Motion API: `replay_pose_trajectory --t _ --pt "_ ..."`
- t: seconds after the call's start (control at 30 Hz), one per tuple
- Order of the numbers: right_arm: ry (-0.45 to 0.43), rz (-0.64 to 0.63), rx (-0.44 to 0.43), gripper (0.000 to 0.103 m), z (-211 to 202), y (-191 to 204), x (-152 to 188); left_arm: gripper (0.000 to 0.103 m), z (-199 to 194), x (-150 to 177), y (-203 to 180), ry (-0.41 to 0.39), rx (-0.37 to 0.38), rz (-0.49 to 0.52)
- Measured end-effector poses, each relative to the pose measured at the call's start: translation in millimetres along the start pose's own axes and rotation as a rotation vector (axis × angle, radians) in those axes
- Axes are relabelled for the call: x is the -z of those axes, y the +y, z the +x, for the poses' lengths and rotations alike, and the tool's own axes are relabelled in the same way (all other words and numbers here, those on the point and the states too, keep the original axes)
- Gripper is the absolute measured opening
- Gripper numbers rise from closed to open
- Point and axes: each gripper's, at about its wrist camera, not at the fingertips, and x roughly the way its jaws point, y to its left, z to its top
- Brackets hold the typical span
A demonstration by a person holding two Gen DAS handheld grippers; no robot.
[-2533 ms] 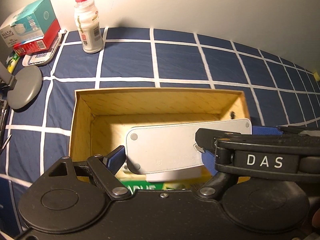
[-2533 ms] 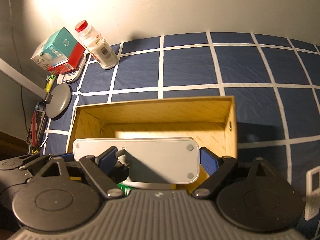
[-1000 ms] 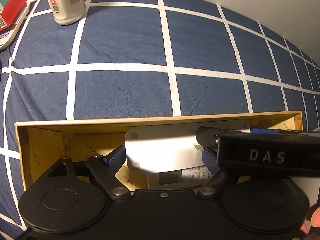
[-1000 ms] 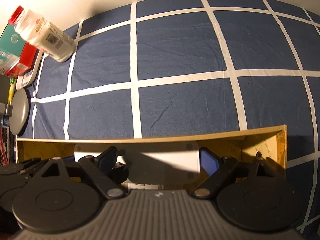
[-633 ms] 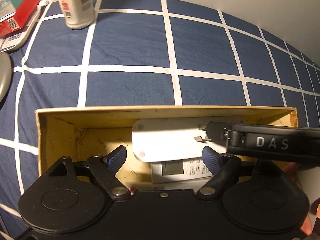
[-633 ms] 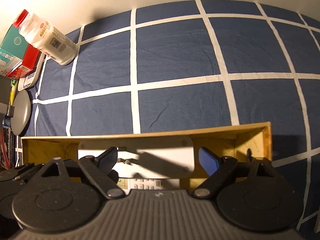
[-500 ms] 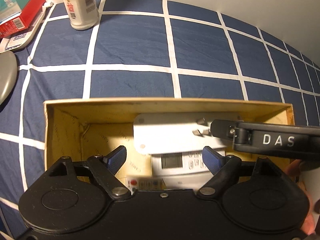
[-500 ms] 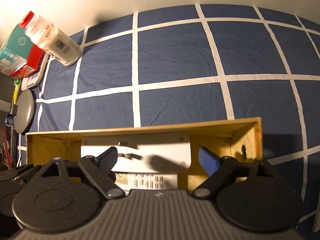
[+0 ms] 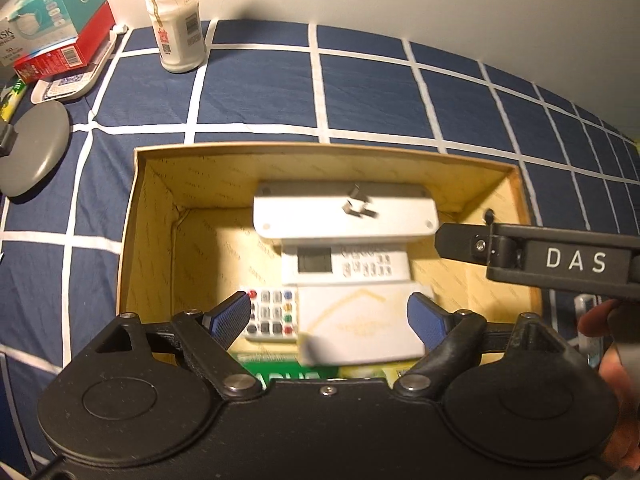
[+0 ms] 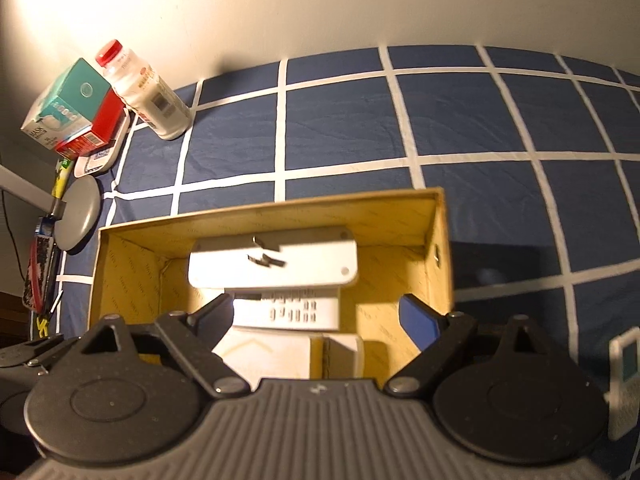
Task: Organize objects
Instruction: 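Lower the white plate into the box and open both grippers, then lift both grippers out of the box toward the white air-conditioner remote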
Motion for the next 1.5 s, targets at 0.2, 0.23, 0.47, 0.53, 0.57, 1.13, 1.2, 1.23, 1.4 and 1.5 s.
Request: replay_pose_trajectory --t 0.2,0.23,0.47,0.53,0.57,1.13,1.2,1.23,1.4,1.5 --pt "-0.028 0.013 0.009 0.090 -31.2 -13.6 26.1 0.087 -19.2 24.0 -21.0 -0.023 0.002 0.025" --pt "-0.033 0.018 0.011 0.090 -36.1 -17.2 30.3 0.088 -21.8 27.6 -25.3 -0.027 0.003 0.032" --pt "-0.071 0.065 0.032 0.099 -68.0 -50.6 56.9 0.097 -32.9 46.7 -56.3 -0.045 0.011 0.081" --pt "-0.086 0.080 0.044 0.103 -76.7 -62.4 63.4 0.098 -34.2 50.3 -67.2 -0.044 0.019 0.100" --pt "-0.095 0.091 0.051 0.103 -81.0 -68.7 66.8 0.099 -34.0 51.4 -73.5 -0.043 0.021 0.112" --pt "-0.163 0.336 0.186 0.103 -130.5 -203.5 108.2 0.103 -12.9 53.8 -195.6 -0.036 0.038 0.289" --pt "-0.163 0.376 0.198 0.103 -133.3 -222.7 111.7 0.103 -5.5 52.3 -211.4 -0.028 0.043 0.310" --pt "-0.160 0.392 0.203 0.103 -134.2 -231.9 113.3 0.103 -0.8 51.7 -219.6 -0.021 0.042 0.321" --pt "-0.141 0.476 0.226 0.103 -131.2 -277.0 127.9 0.103 25.8 50.2 -255.0 0.005 0.044 0.372" --pt "-0.123 0.522 0.242 0.103 -122.9 -299.3 137.6 0.103 44.1 51.9 -272.8 0.031 0.040 0.402"
